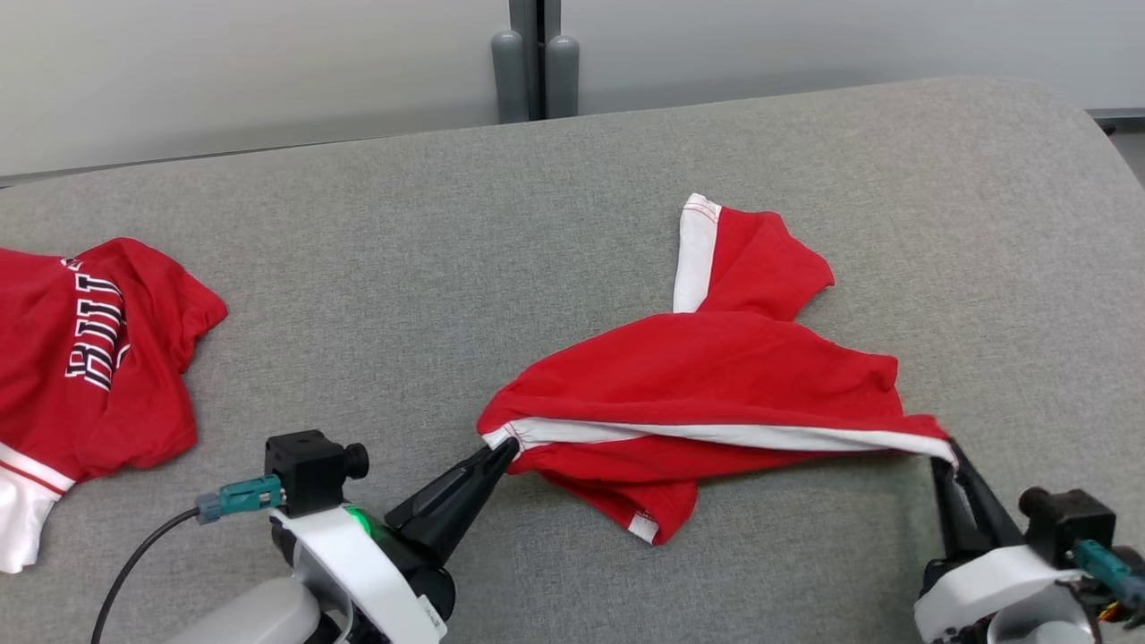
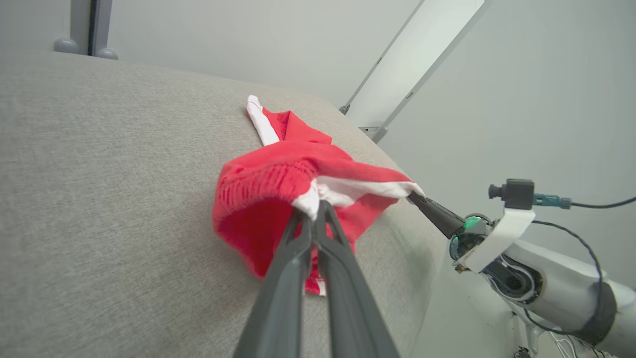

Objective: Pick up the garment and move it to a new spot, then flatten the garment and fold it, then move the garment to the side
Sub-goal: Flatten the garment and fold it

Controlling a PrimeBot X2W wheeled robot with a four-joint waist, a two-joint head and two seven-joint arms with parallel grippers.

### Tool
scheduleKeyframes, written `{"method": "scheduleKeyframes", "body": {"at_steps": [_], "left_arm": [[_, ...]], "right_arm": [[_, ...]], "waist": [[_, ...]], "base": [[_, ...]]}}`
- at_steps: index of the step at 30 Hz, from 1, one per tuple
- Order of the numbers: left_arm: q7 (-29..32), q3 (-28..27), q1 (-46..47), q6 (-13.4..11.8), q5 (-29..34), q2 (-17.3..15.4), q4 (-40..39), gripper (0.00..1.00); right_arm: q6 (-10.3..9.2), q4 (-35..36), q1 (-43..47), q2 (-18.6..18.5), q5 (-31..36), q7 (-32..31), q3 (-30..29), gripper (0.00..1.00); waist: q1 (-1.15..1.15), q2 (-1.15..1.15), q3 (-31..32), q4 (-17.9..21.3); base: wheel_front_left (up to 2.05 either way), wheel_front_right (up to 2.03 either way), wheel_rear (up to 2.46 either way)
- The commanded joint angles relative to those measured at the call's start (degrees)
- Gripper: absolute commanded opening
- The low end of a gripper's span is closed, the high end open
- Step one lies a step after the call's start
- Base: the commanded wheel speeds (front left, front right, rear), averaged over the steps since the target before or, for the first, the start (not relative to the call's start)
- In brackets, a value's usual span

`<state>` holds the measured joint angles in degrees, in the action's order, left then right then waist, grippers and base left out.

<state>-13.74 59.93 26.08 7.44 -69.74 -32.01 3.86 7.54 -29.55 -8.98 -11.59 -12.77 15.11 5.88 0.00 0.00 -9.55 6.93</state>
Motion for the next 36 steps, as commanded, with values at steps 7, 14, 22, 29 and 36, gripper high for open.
{"method": "scheduleKeyframes", "body": {"at_steps": [7,14,22,29,36], "left_arm": [[-1.19,-0.32,0.1,0.01,3.64,-0.4,4.9,0.0],[-1.45,-1.91,-0.21,0.01,5.02,-0.13,6.79,0.0],[-1.5,-2.36,0.47,0.01,5.93,0.38,7.33,0.0],[-1.51,-2.03,1.13,0.01,6.85,-0.29,4.94,0.0],[3.61,0.62,9.42,0.01,3.16,-5.13,-6.5,0.0]], "right_arm": [[-0.11,-0.19,2.86,-2.57,-7.32,0.07,12.93,1.0],[-0.11,6.78,5.68,-8.0,-14.14,0.07,19.08,1.0],[-0.11,8.38,6.97,-9.53,-15.48,0.07,19.58,0.07],[-0.11,14.78,10.72,-11.03,-15.05,0.06,15.02,0.0],[-0.1,23.39,6.67,-14.93,-16.5,0.07,9.11,0.0]], "waist": [[0.0,0.0,-2.02,0.78],[0.0,0.0,-4.67,1.18],[0.0,0.0,-5.63,0.51],[0.0,0.0,-4.79,-0.2],[0.0,0.0,-4.93,-0.53]], "base": [[0.0,0.0,0.0],[0.0,0.0,0.0],[0.0,0.0,0.0],[0.0,0.0,0.0],[0.0,0.0,0.0]]}}
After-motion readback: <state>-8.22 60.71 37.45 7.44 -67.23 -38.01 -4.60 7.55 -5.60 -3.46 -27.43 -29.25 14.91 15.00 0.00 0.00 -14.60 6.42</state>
